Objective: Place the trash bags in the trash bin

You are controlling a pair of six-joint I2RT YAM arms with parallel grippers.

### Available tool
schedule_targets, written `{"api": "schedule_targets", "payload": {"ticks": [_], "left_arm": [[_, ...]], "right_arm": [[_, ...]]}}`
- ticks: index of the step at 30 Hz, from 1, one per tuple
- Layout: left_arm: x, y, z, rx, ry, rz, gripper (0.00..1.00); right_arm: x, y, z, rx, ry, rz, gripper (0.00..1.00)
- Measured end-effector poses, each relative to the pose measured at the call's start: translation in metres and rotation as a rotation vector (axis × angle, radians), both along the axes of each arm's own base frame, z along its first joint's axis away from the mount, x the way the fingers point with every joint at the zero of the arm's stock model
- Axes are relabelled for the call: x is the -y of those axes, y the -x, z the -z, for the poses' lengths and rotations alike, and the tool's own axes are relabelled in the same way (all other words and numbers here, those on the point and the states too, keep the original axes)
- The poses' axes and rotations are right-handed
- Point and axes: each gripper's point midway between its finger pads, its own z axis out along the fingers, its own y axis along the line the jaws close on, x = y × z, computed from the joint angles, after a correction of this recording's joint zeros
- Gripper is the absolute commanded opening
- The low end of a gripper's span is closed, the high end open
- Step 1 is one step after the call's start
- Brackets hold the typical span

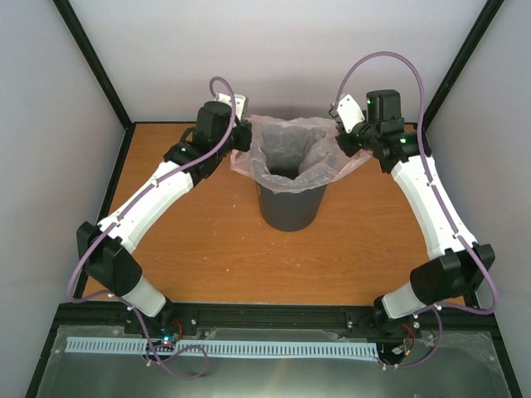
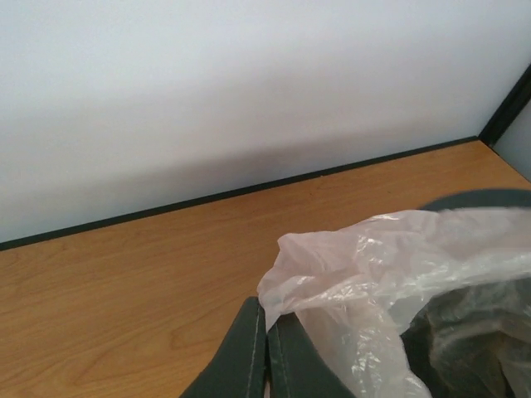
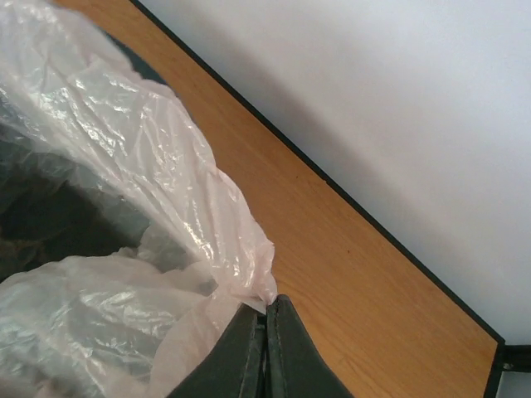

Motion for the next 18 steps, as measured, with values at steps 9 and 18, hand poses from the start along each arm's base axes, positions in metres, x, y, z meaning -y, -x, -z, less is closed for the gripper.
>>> {"api": "schedule_targets", "payload": {"ticks": [9, 18], "left_arm": [[-0.008, -0.044, 0.005, -0.048, 0.055, 0.023, 0.01], [0.013, -0.067, 0.062, -0.207, 0.096, 0.119, 0.01]], "right_arm": [[0.003, -0.033, 0.019, -0.061, -0.045, 0.013, 0.03], [0.009, -0.056, 0.050, -0.147, -0.088, 0.032, 0.03]]}}
